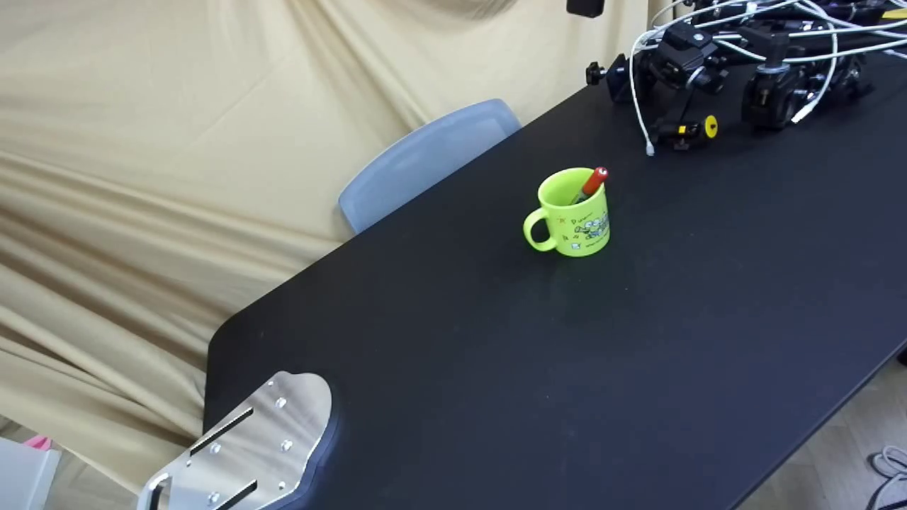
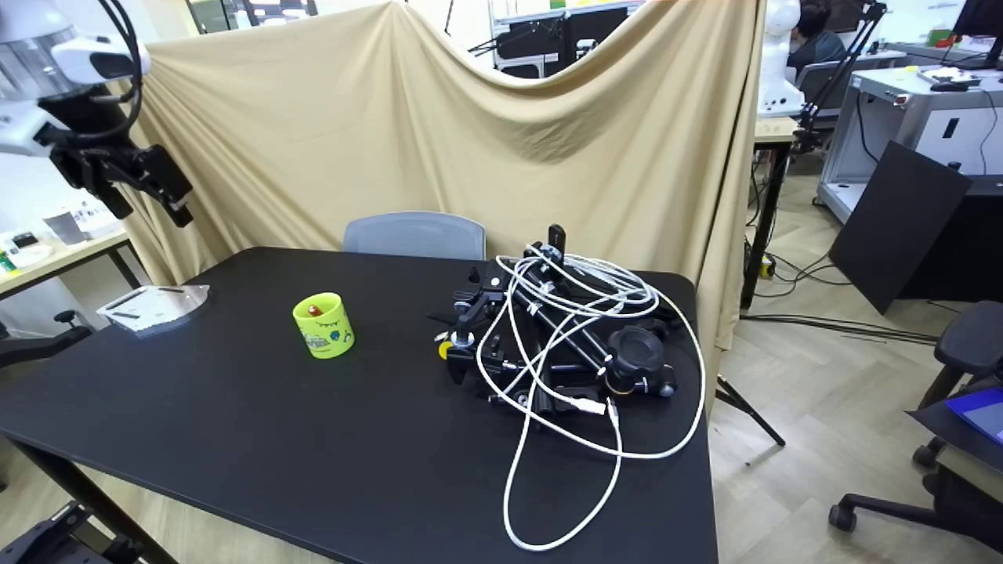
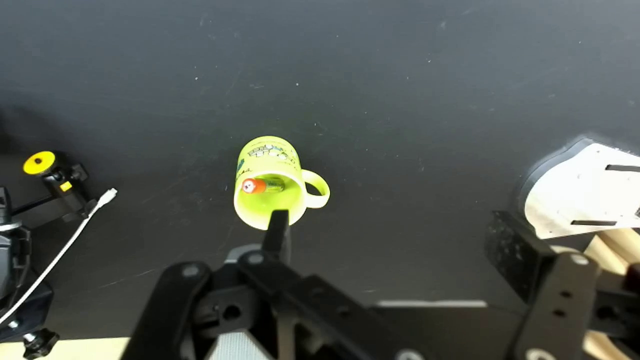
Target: Remove the marker from the mug and put it on the table
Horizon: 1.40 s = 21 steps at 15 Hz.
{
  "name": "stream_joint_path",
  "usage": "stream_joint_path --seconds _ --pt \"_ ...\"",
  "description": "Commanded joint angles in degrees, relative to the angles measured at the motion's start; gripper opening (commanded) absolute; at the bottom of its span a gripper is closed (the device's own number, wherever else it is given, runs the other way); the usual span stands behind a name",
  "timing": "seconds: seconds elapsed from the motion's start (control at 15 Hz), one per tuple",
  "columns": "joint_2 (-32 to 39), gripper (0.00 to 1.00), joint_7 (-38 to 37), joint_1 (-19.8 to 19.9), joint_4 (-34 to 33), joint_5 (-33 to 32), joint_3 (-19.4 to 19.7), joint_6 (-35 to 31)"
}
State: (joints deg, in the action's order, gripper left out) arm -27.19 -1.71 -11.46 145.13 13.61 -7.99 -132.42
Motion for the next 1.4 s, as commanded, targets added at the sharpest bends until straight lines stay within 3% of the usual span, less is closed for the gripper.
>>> stream_joint_path --seconds 0.0,0.6,1.0,1.33 --pt "1.5 1.0 -1.7 2.1 0.8 -3.5 -0.7 -4.9" --pt "14.0 1.0 -0.7 5.9 -1.4 -11.3 0.5 -14.2" --pt "22.6 1.0 -1.0 5.3 -3.6 -10.8 0.4 -19.1" --pt "22.8 1.0 -0.1 5.1 -2.9 -10.4 0.6 -19.3"
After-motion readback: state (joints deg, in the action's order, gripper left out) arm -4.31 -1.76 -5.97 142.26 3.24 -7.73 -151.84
